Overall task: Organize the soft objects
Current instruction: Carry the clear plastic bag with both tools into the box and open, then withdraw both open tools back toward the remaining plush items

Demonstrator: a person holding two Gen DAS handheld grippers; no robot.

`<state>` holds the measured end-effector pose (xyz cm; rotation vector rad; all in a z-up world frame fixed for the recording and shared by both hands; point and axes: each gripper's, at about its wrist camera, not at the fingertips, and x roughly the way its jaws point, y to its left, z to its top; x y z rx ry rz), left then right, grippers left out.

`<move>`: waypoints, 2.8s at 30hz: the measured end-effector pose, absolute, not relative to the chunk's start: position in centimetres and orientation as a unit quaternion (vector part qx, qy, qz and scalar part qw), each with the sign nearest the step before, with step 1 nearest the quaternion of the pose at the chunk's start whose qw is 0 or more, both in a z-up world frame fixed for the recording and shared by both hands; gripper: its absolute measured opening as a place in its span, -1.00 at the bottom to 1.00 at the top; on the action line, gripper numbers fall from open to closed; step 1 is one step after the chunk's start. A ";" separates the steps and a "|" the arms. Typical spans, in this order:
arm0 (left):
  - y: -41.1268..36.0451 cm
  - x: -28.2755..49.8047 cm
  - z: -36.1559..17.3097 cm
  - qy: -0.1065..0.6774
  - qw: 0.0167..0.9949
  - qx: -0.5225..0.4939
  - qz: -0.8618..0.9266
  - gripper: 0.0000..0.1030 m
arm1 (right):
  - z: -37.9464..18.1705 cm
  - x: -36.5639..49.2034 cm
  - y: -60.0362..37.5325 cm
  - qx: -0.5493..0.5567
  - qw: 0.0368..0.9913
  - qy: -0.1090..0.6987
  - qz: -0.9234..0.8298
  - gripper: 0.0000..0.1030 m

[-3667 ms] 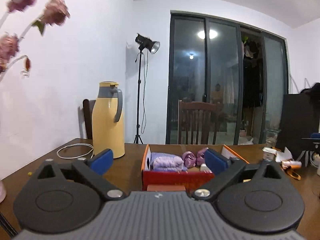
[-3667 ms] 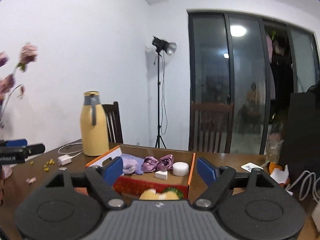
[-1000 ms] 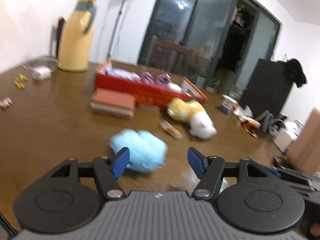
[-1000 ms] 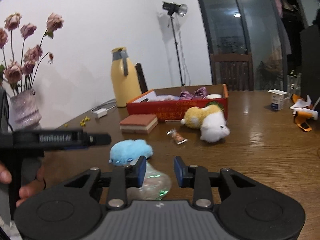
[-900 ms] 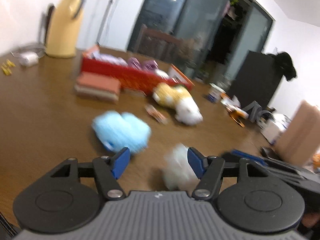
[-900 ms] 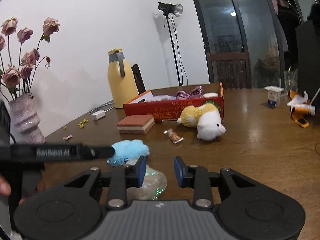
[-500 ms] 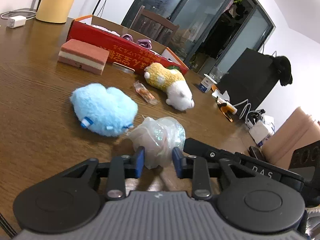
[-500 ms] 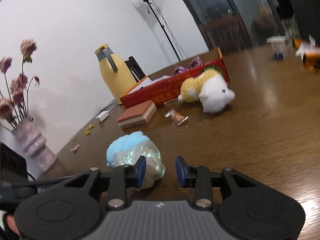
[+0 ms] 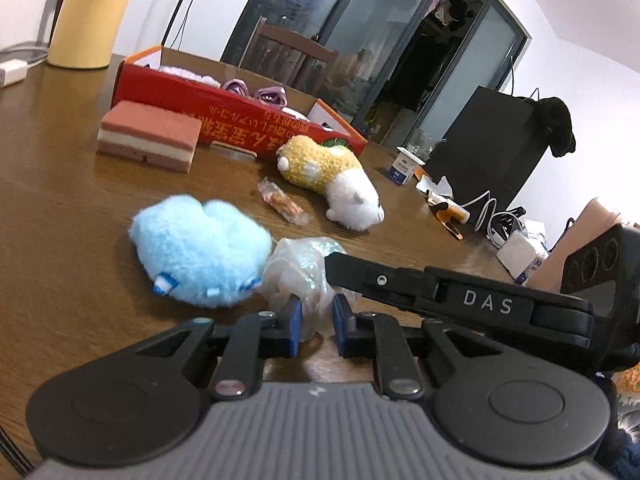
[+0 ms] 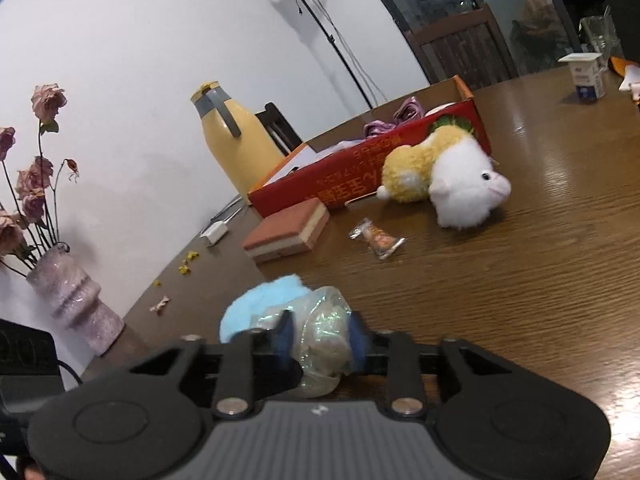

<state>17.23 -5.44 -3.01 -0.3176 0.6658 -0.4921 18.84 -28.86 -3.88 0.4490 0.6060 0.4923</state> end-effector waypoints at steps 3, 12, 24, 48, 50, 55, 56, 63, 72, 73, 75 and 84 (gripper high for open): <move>-5.4 17.5 -1.7 0.314 0.901 -0.163 -0.250 -0.67 | -2.6 18.6 -28.9 0.206 0.907 0.277 0.243 -0.66; -7.8 28.1 7.0 0.240 0.907 -0.117 -0.325 -0.67 | 6.4 25.3 -31.3 0.168 0.946 0.167 0.224 -0.67; -12.3 53.1 0.7 0.377 0.858 -0.202 -0.286 -0.67 | 3.6 49.3 -34.5 0.161 0.938 0.283 0.116 -0.70; -5.0 35.1 13.6 0.202 0.967 0.020 -0.155 0.71 | 14.2 35.2 -33.3 -0.002 0.981 0.167 0.094 -0.10; -4.1 31.7 13.6 0.180 0.974 0.017 -0.140 0.79 | 14.5 32.1 -33.4 -0.002 0.983 0.156 0.100 -0.07; -2.3 22.3 11.2 0.142 0.984 0.006 -0.107 0.89 | 12.0 23.7 -32.9 -0.010 0.981 0.145 0.127 -0.02; -2.2 20.7 10.4 0.136 0.986 0.014 -0.097 0.92 | 11.1 22.1 -32.6 -0.014 0.981 0.142 0.129 -0.01; -1.0 10.6 6.0 0.140 0.987 -0.006 -0.080 0.97 | 4.9 12.1 -30.9 -0.007 0.977 0.157 0.144 0.11; -1.0 6.9 4.4 0.144 0.984 -0.013 -0.107 0.99 | 0.7 5.7 -28.6 0.002 0.967 0.194 0.167 0.13; -0.9 6.8 4.4 0.146 0.983 -0.020 -0.111 0.99 | 0.6 5.7 -28.4 0.000 0.968 0.192 0.162 0.13; -0.8 6.8 4.0 0.151 0.982 -0.025 -0.112 0.99 | 0.6 5.9 -28.5 0.003 0.969 0.190 0.156 0.14; -0.7 10.9 1.6 0.197 0.974 -0.034 -0.107 0.99 | -0.9 10.9 -29.8 0.016 0.966 0.231 0.120 0.14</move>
